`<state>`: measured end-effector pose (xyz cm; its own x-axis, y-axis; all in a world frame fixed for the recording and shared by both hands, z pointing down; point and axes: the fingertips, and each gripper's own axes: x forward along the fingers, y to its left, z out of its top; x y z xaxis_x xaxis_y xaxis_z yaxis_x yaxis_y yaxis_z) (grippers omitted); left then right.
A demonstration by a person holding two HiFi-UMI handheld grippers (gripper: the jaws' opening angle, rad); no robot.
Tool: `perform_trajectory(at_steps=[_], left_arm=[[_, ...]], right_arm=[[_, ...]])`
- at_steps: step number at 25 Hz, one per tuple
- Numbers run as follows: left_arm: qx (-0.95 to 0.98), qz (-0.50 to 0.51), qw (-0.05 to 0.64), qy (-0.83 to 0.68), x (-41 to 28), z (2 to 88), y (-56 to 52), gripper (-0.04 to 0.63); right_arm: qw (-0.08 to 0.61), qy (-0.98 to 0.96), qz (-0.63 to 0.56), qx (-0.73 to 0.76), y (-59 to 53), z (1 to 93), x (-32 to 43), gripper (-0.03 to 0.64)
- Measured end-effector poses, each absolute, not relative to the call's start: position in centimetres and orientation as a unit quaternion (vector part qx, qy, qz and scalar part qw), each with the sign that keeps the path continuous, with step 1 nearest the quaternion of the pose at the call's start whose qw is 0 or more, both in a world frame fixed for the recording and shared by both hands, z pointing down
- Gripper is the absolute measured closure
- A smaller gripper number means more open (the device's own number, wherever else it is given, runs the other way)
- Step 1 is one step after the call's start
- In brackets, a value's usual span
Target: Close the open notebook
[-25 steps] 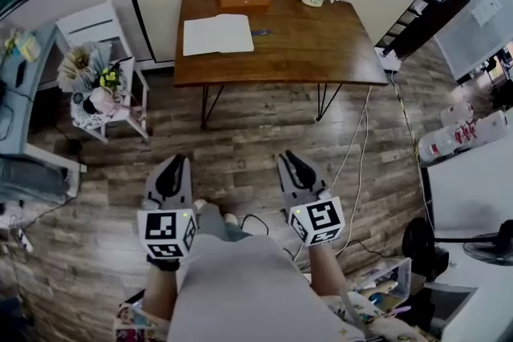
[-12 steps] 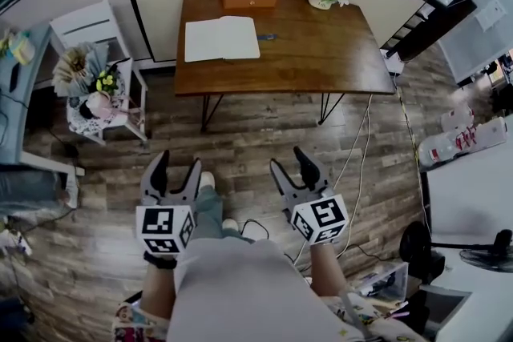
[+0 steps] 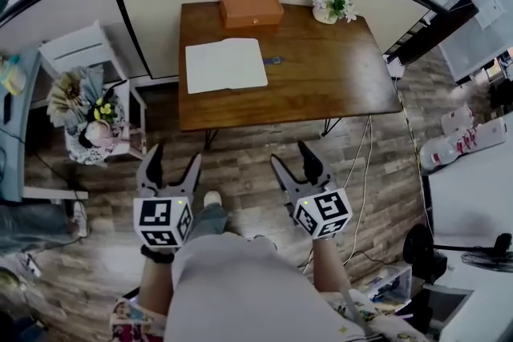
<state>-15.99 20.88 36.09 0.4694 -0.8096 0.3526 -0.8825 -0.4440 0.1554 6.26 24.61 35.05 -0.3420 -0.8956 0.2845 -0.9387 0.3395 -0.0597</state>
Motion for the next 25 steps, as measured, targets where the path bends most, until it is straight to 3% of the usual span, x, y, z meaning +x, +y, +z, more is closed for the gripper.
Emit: perform_trajectory(at_steps=[25], left_arm=[[0.849,0.129,0.223,-0.462,-14.9,40.6,9.8,0.242]], right_arm=[[0.127,-0.807,0.148,0.558,13.1,37.8,5.6,0.310]])
